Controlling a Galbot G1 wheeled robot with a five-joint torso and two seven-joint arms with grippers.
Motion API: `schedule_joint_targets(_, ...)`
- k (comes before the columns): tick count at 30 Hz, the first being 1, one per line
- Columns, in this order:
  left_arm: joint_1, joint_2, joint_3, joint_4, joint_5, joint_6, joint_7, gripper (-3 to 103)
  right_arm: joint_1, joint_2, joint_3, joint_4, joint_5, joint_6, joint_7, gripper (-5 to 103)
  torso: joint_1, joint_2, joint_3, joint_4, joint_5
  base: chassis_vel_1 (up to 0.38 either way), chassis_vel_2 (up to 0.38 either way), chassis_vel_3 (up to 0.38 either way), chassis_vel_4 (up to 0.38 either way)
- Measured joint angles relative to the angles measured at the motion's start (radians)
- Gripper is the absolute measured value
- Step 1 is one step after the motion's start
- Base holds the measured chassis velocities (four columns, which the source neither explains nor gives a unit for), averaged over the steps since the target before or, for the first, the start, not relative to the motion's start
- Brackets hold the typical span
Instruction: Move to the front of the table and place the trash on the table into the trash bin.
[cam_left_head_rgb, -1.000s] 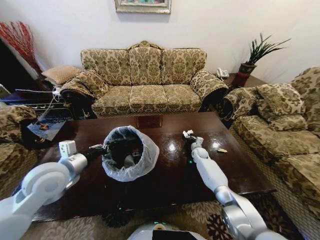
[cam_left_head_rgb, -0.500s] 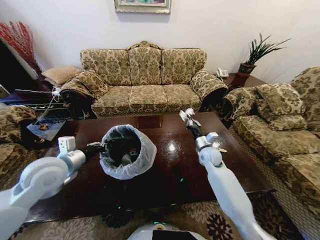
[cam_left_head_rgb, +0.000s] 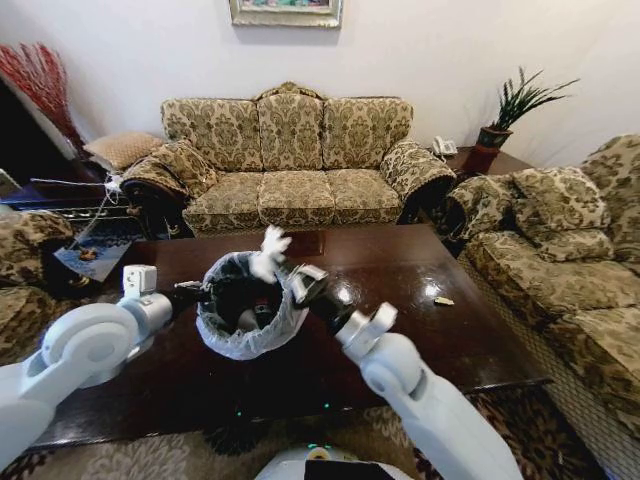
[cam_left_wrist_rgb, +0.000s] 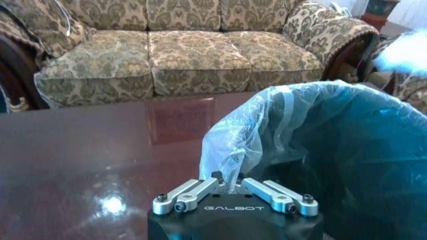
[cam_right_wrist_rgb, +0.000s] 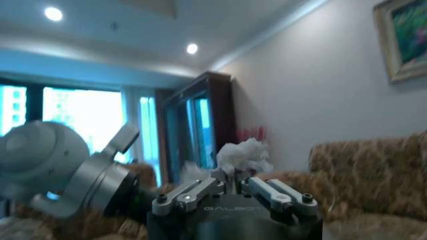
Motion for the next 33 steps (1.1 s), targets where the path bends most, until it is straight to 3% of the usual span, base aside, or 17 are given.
schedule_joint_targets(3, 0.009, -0.016, 0.003, -0.003, 0.013, 0.001, 0.007, 0, 0.001, 0.007, -0.031, -0.018, -0.04, -0.018, 0.008, 25, 0.0, 0.0, 0.0, 0.0, 0.0001, 0.0, 0.0, 0.0, 0.0)
schedule_joint_targets(5, 0.009, -0.02, 0.003, -0.004, 0.014, 0.002, 0.009, 0, 0.003, 0.008, -0.037, -0.023, -0.048, -0.022, 0.01, 25, 0.0, 0.0, 0.0, 0.0, 0.0, 0.0, 0.0, 0.0, 0.0)
schedule_joint_targets(9, 0.011, -0.033, 0.003, -0.005, 0.02, 0.002, 0.013, 0, 0.006, 0.009, -0.04, -0.027, -0.054, -0.021, 0.009, 47, 0.0, 0.0, 0.0, -0.0001, 0.0001, 0.0, 0.0, 0.0, 0.0)
schedule_joint_targets(12, 0.014, -0.04, 0.005, -0.003, 0.025, 0.002, 0.018, 0, 0.004, 0.006, -0.036, -0.027, -0.053, -0.013, 0.001, 52, 0.0, 0.0, 0.0, -0.0001, 0.0001, 0.0, 0.0, 0.0, 0.0)
schedule_joint_targets(18, 0.018, -0.058, -0.004, -0.002, 0.029, 0.002, 0.02, 0, -0.028, 0.001, 0.032, 0.041, 0.029, 0.055, -0.005, 80, 0.0, 0.0, 0.0, 0.0, 0.0001, 0.0, 0.0, 0.0, 0.0)
schedule_joint_targets(19, 0.018, -0.058, -0.004, -0.002, 0.029, 0.002, 0.02, 0, -0.028, 0.001, 0.032, 0.041, 0.029, 0.055, -0.005, 80, 0.0, 0.0, 0.0, 0.0, 0.0001, 0.0, 0.0, 0.0, 0.0)
schedule_joint_targets(21, 0.02, -0.068, -0.012, 0.001, 0.03, 0.002, 0.02, 0, -0.083, -0.001, 0.117, 0.123, 0.074, 0.082, 0.045, 90, 0.0, 0.0, 0.0, 0.0001, 0.0001, 0.0, 0.0, 0.0, 0.0)
schedule_joint_targets(23, 0.019, -0.073, -0.013, 0.006, 0.032, 0.001, 0.021, 0, -0.116, 0.0, 0.171, 0.145, 0.083, 0.088, 0.057, 90, 0.0, 0.0, 0.0, 0.0001, 0.0001, 0.0, 0.0, 0.0, 0.0)
schedule_joint_targets(26, 0.012, -0.107, -0.013, 0.032, 0.054, -0.003, 0.026, 0, -0.369, 0.051, 0.502, 0.108, 0.025, 0.156, 0.063, 100, 0.0, 0.0, 0.0, 0.0002, 0.0002, 0.0, 0.0, 0.0, 0.0)
schedule_joint_targets(27, 0.012, -0.107, -0.013, 0.032, 0.054, -0.003, 0.026, 0, -0.369, 0.051, 0.502, 0.108, 0.025, 0.156, 0.063, 100, 0.0, 0.0, 0.0, 0.0002, 0.0002, 0.0, 0.0, 0.0, 0.0)
schedule_joint_targets(29, 0.014, -0.122, -0.013, 0.04, 0.066, -0.004, 0.033, 0, -0.527, 0.078, 0.69, 0.008, 0.001, 0.196, 0.093, 100, 0.0, 0.0, 0.0, -0.0005, 0.0004, 0.0, 0.0, 0.0, 0.0)
schedule_joint_targets(33, 0.006, -0.154, 0.003, 0.048, 0.088, -0.007, 0.04, 0, -0.614, 0.094, 0.796, -0.091, 0.041, 0.224, 0.153, 100, 0.0, 0.0, 0.0, -0.0007, 0.0001, -0.013, -0.006, 0.003, 0.005)
